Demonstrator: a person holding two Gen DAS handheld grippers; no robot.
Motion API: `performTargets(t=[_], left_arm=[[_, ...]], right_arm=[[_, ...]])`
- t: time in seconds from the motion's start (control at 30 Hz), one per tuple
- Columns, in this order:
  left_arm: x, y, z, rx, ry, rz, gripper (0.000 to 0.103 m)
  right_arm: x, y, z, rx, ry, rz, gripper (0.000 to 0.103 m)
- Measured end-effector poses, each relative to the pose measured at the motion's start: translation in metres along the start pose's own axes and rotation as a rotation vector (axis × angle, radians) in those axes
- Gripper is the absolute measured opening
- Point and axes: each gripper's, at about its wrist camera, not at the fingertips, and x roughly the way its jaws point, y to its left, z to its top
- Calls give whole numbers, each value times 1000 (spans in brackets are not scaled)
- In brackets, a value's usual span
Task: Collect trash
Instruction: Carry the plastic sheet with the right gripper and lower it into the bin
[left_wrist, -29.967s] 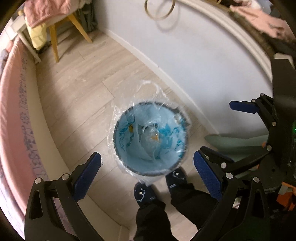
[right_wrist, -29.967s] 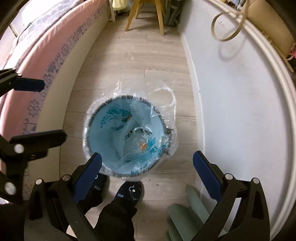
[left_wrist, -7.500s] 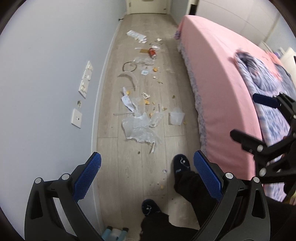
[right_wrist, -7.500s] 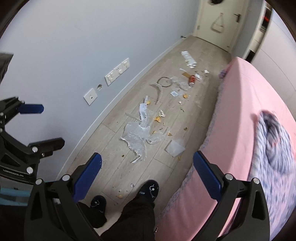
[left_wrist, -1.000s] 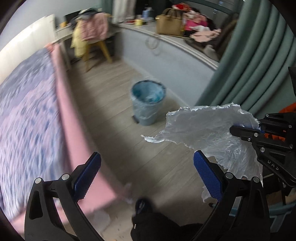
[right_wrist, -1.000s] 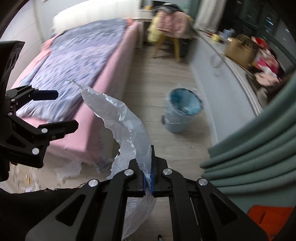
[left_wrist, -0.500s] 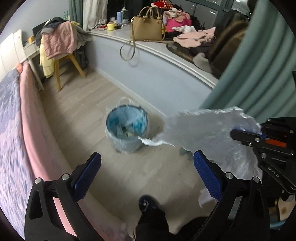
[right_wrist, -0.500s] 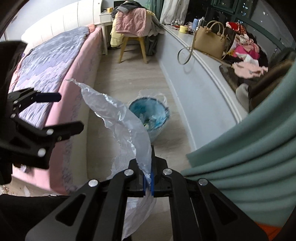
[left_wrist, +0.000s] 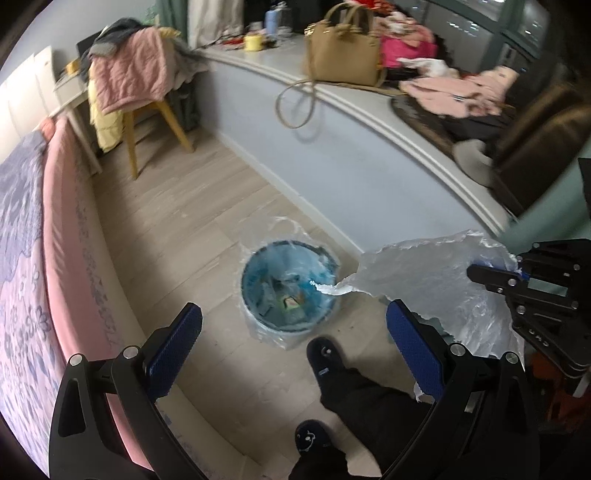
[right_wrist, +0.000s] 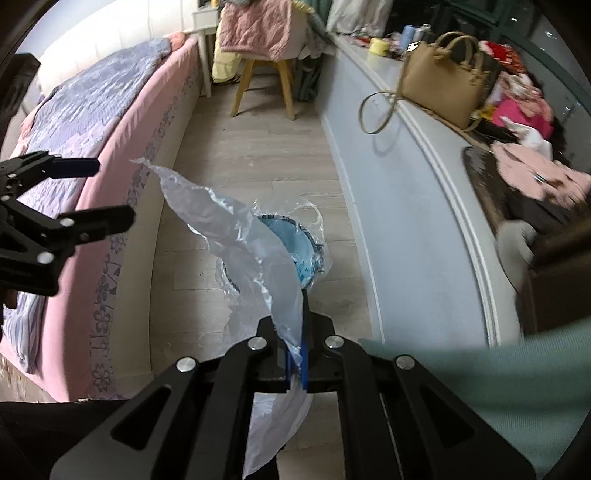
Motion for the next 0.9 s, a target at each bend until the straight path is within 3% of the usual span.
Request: performTargets(t=[0.27, 0.47, 0.7, 0.9], left_arm=[[45, 17, 50, -29, 51, 108, 97], [85, 41, 63, -79, 108, 143, 97], [155, 60, 58, -95, 157, 105, 97], [251, 72, 44, -59, 187, 71, 97]], right_arm=[[80, -46, 61, -74, 66, 135, 5], [136, -40, 84, -109, 115, 162, 5], [221, -25, 90, -82, 174, 162, 5], [304, -12, 80, -62, 223, 153, 5]])
